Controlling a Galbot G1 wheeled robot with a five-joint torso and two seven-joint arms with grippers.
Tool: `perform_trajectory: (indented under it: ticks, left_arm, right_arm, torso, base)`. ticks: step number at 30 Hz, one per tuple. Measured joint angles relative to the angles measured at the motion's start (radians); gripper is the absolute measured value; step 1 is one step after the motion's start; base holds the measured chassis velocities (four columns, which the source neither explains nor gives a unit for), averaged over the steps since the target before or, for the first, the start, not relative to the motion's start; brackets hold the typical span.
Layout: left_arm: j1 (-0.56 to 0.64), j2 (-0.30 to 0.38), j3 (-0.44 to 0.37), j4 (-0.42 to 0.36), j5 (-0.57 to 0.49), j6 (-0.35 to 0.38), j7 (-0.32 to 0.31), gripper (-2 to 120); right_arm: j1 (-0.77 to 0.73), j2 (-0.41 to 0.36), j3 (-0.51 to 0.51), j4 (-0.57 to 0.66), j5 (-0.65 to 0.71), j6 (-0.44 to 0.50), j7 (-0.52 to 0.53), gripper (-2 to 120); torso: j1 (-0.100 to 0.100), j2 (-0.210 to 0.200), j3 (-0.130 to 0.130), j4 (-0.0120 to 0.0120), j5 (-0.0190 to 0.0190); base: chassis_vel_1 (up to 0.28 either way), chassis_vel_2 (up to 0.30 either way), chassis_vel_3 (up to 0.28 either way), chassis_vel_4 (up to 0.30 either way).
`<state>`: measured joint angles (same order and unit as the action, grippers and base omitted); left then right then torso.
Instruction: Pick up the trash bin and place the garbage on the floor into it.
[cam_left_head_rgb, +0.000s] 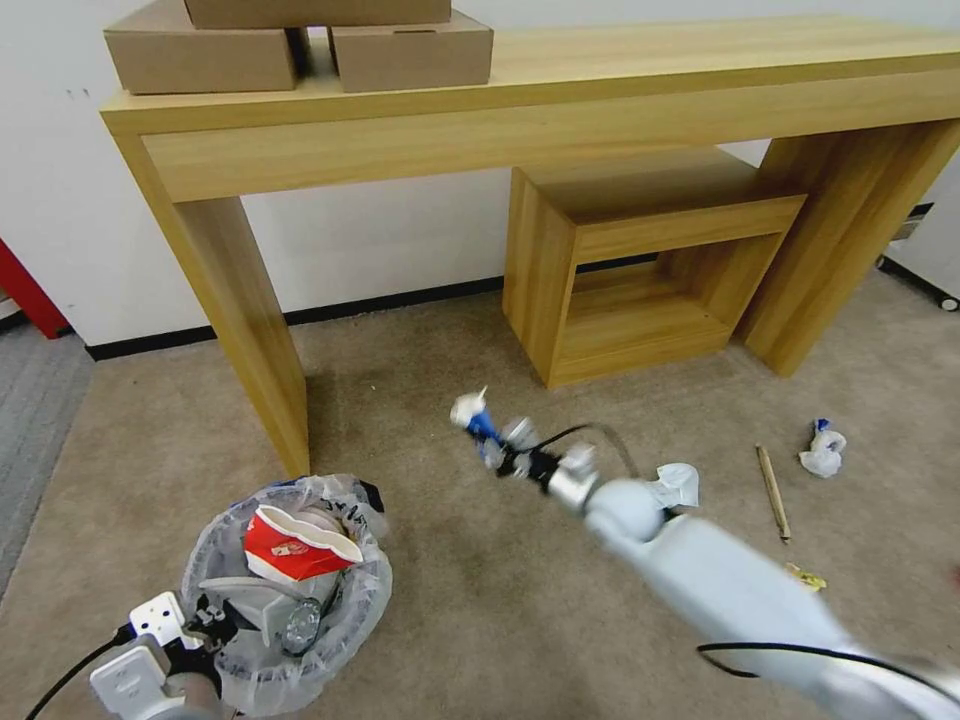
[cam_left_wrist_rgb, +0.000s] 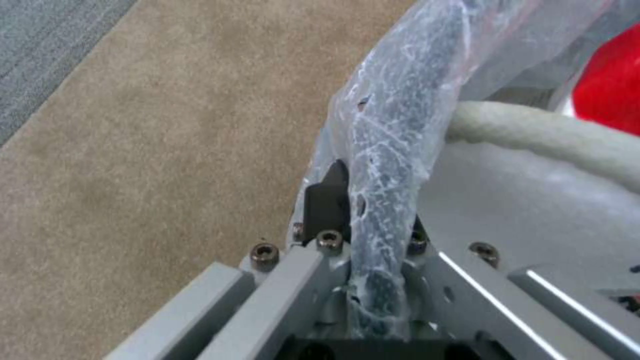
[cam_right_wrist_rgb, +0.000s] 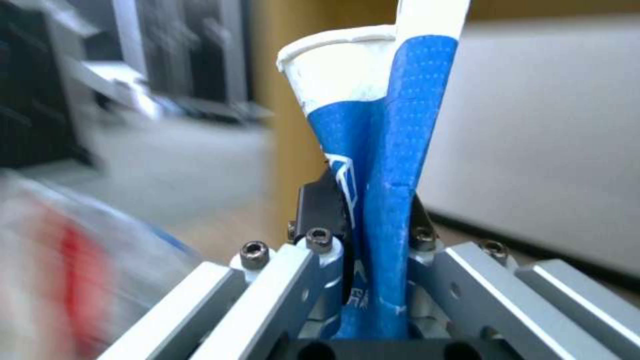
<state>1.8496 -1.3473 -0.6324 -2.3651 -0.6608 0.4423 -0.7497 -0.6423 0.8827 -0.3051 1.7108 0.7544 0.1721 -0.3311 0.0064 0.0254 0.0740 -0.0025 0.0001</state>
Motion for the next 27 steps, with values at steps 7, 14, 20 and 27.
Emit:
perform_trajectory:
  ticks: [7,14,20,27]
  left_arm:
    - [-0.008,-0.01,0.011,-0.002,0.002,0.008,-0.003,0]
    - [-0.019,-0.016,-0.002,-0.012,0.003,0.015,0.01,0]
    - [-0.006,-0.021,-0.012,-0.03,0.004,0.016,0.01,0]
    - [0.011,-0.047,-0.009,-0.04,0.03,0.016,0.016,0]
  right_arm:
    - [0.038,-0.065,-0.138,0.185,0.107,-0.016,-0.052,4]
    - [0.172,-0.001,-0.461,0.163,0.072,-0.039,-0.03,4]
    - [0.245,0.064,-0.585,0.132,0.068,-0.056,0.011,4]
    - [0.265,0.111,-0.633,0.084,0.064,-0.06,0.027,4]
  torso:
    - [0.0,0.0,0.0,0.0003,0.0001]
    - [0.0,0.0,0.0,0.0004,0.0001]
    - [0.0,0.0,0.0,0.0007,-0.0001]
    - [0.0,0.0,0.0,0.0005,-0.0001]
  base:
    - [0.0,0.0,0.0,0.0]
    - [0.0,0.0,0.0,0.0]
    - [0.0,0.0,0.0,0.0]
    - [0.0,0.0,0.0,0.0]
